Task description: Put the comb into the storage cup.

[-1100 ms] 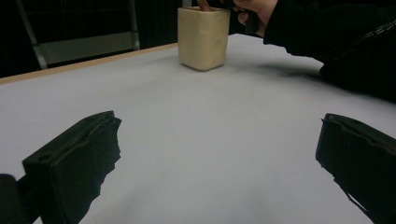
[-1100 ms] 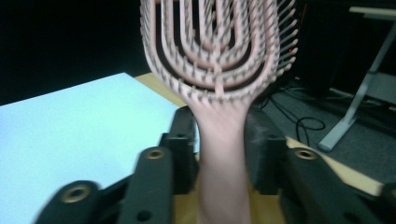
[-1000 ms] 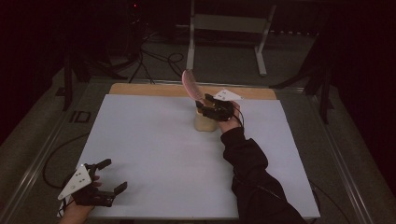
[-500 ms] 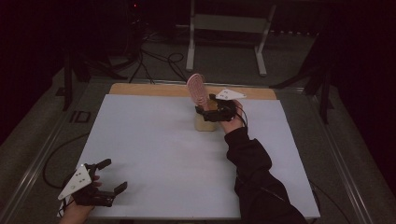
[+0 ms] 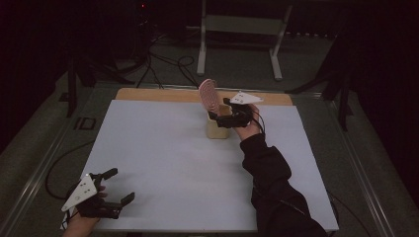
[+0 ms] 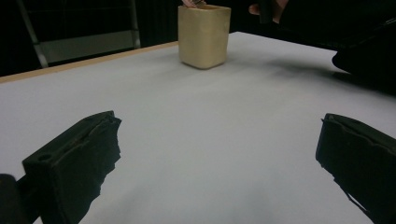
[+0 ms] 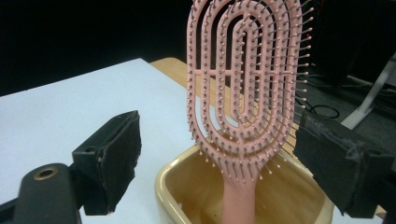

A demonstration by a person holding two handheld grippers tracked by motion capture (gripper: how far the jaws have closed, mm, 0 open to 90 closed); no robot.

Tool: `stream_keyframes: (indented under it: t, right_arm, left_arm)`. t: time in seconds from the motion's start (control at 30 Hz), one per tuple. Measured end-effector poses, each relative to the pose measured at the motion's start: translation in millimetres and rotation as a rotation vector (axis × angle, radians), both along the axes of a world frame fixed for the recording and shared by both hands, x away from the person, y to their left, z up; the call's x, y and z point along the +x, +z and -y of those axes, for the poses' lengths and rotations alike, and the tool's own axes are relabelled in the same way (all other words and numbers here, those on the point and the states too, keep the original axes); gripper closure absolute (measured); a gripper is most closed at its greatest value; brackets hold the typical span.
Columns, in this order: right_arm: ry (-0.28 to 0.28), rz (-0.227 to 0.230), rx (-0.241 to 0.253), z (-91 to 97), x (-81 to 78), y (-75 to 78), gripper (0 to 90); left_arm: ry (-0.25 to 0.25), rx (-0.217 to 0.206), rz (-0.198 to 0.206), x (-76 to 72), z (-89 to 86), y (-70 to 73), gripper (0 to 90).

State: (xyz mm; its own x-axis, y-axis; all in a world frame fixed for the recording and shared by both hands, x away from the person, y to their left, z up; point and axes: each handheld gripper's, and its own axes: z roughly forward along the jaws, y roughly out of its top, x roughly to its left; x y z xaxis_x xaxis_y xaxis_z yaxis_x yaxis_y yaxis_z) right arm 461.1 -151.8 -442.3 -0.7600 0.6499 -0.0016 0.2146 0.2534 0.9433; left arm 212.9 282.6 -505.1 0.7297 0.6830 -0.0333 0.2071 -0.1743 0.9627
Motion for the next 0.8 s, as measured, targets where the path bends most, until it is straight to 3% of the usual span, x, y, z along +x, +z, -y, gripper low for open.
stream_keyframes:
  t: [0.17, 0.37, 0.6, 0.7, 0.8]
  right_arm:
    - [-0.004, -0.034, -0.002, -0.1, -0.9, 2.8, 13.5]
    - [-0.014, -0.037, -0.002, -0.6, -4.1, 8.5, 10.7]
    - [-0.04, -0.049, -0.064, 6.9, -8.1, 15.5, 9.8]
    - [-0.029, -0.079, -0.067, 9.1, -7.3, 17.2, 9.8]
    - [-0.032, -0.07, -0.074, 11.9, -8.7, 20.2, 9.4]
  left_arm:
    - [-0.001, 0.002, -0.002, 0.6, 0.5, 0.0, 0.0]
    - [-0.004, 0.002, -0.001, 1.3, 0.9, -0.4, 0.0]
    - [0.0, 0.002, -0.003, 0.3, 0.0, -0.3, 0.0]
    - [0.002, 0.002, -0.003, 0.5, 0.0, -0.2, 0.0]
    - [0.003, 0.005, -0.007, 0.8, 0.6, -0.9, 0.0]
